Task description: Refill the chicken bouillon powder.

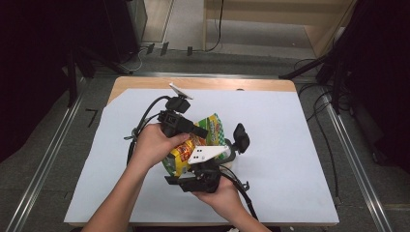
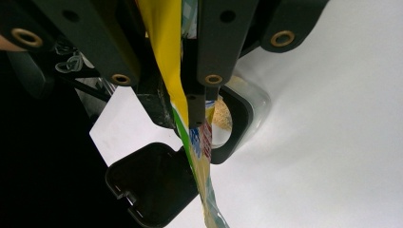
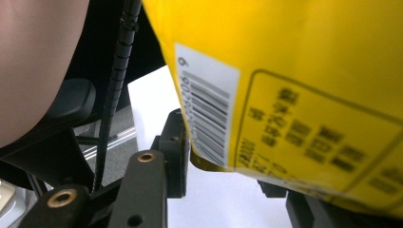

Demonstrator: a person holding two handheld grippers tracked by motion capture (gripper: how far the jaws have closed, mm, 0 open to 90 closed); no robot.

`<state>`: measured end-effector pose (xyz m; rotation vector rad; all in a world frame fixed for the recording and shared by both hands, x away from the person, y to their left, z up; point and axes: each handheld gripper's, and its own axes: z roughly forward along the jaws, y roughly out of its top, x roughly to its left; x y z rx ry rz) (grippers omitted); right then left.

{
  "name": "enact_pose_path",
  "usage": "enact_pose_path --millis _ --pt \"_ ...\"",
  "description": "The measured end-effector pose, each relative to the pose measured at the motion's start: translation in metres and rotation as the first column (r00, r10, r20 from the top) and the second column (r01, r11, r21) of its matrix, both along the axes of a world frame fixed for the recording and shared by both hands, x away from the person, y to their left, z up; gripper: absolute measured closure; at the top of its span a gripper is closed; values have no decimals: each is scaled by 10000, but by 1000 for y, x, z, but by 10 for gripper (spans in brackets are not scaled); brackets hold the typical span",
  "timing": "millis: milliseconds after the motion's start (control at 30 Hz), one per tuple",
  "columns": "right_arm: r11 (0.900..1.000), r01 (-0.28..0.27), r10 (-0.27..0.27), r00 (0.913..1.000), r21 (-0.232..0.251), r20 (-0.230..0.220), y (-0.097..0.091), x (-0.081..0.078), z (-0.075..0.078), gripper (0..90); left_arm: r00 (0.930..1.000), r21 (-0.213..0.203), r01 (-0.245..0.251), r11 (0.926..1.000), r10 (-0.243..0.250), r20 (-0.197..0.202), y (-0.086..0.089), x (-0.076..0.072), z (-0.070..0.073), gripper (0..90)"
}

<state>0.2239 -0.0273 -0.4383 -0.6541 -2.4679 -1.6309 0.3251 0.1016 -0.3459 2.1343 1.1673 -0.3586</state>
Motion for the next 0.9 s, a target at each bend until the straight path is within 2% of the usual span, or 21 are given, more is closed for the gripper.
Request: enact_pose_path --millis 400,700,900 --pt "9998 1 4 9997 -223 224 1 -2 -2 650 10000 86 41 10000 -41 -8 -2 -1 -1 851" --pt "9998 70 -69 10000 168 -54 0 -3 -1 658 9999 5 106 9999 -106 67 0 -1 1 850" --pt "9997 92 -89 9999 216 -113 0 -3 0 658 9999 -18 103 9999 -102 134 -1 -3 2 847"
